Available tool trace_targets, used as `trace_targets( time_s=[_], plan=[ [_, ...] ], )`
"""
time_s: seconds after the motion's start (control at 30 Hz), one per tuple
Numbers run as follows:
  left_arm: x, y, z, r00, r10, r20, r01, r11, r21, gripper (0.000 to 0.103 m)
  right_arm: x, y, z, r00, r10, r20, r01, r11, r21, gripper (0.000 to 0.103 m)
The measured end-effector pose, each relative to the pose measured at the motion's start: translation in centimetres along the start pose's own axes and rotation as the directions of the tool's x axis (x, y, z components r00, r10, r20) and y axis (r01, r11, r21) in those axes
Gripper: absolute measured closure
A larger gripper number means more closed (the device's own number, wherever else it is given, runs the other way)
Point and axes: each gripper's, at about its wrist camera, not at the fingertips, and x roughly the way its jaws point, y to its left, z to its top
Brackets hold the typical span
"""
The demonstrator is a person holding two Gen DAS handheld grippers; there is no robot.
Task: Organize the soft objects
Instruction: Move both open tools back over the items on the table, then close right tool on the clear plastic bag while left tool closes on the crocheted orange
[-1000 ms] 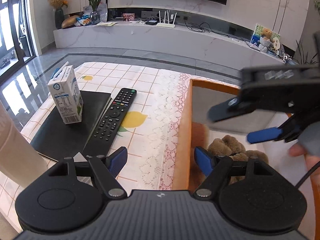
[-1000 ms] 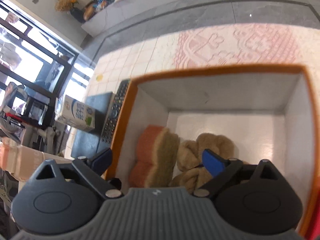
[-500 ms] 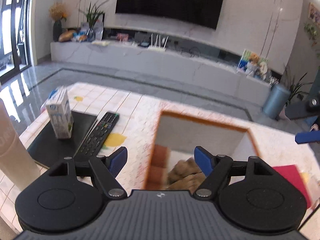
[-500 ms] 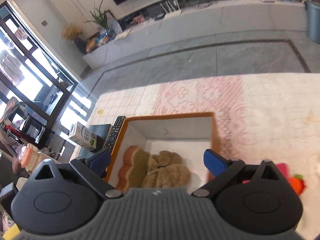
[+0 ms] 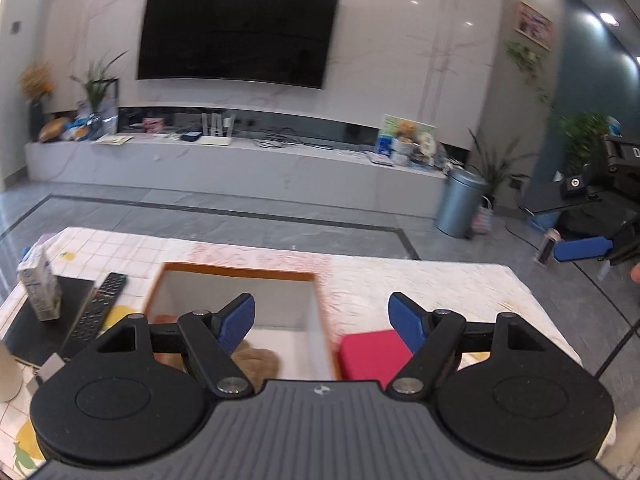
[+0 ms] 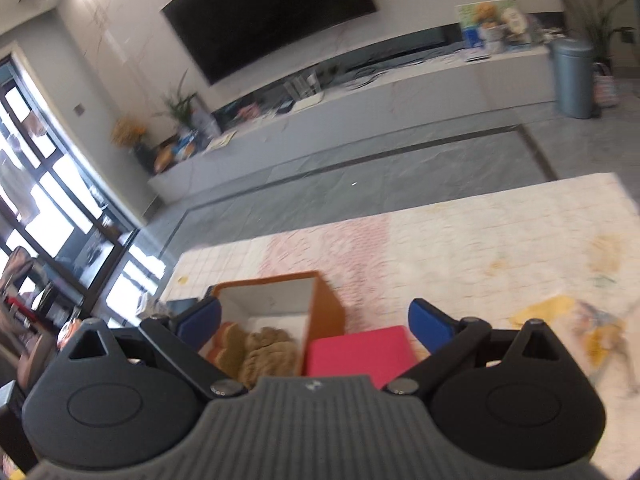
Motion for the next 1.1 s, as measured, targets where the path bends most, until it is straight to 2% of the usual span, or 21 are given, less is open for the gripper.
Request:
trace_targets(
  time_s=[0.13,0.23,0.3,0.37,0.47,0.57,0.67,0.77,0.9,1.03,1.1],
  plan=[
    [0.6,-3.4,0.2,0.998,-0.053,-0.035,0.053,0.998,0.015,0.013,-2.8,-3.8,-0.5,0.997,-0.078,0.025,0.078,0.997,0.016,0.005],
    [1.0,-5.6,0.0,0.993,-0.096,-0.072,0.1,0.994,0.045,0.013,-4.4,-5.5,-1.2,0.982,-0.182,0.047,0.185,0.982,-0.05,0.005],
    [1.3,-6.9,-0.4,0.99,-0.104,-0.091,0.111,0.991,0.076,0.013,-5.1,-6.3,-1.8,0.964,-0.258,0.058,0.264,0.954,-0.142,0.005],
    [1.8,-8.1,-0.8,0.988,-0.1,-0.113,0.112,0.989,0.099,0.013,-5.6,-7.2,-2.8,0.934,-0.342,0.101,0.356,0.91,-0.211,0.005],
    [3.0,-9.9,-1.8,0.987,-0.098,-0.124,0.114,0.985,0.129,0.013,-5.2,-9.5,-4.0,0.901,-0.416,0.123,0.433,0.874,-0.22,0.005],
    [4.2,-11.6,-3.0,0.986,-0.09,-0.139,0.112,0.981,0.16,0.013,-3.7,-12.2,-5.2,0.907,-0.411,0.089,0.421,0.894,-0.155,0.005],
    [5.6,-13.0,-4.3,0.979,-0.059,-0.193,0.097,0.976,0.194,0.013,-1.8,-14.1,-6.5,0.903,-0.419,0.091,0.428,0.896,-0.116,0.005],
    [6.6,-13.6,-5.0,0.976,-0.054,-0.213,0.098,0.975,0.201,0.013,0.6,-16.1,-7.8,0.917,-0.388,0.09,0.397,0.911,-0.113,0.005],
    [8.5,-14.4,-5.7,0.967,-0.045,-0.252,0.098,0.974,0.204,0.013,4.1,-19.4,-9.0,0.906,-0.422,0.032,0.423,0.904,-0.059,0.005],
    [10.6,-15.8,-6.2,0.96,-0.033,-0.278,0.103,0.965,0.242,0.013,6.0,-23.4,-10.7,0.932,-0.363,0.01,0.358,0.923,0.144,0.005],
    [11.4,-16.4,-6.3,0.952,-0.04,-0.303,0.115,0.965,0.235,0.013,7.4,-24.3,-11.9,0.952,-0.304,-0.038,0.306,0.932,0.193,0.005]
  ],
)
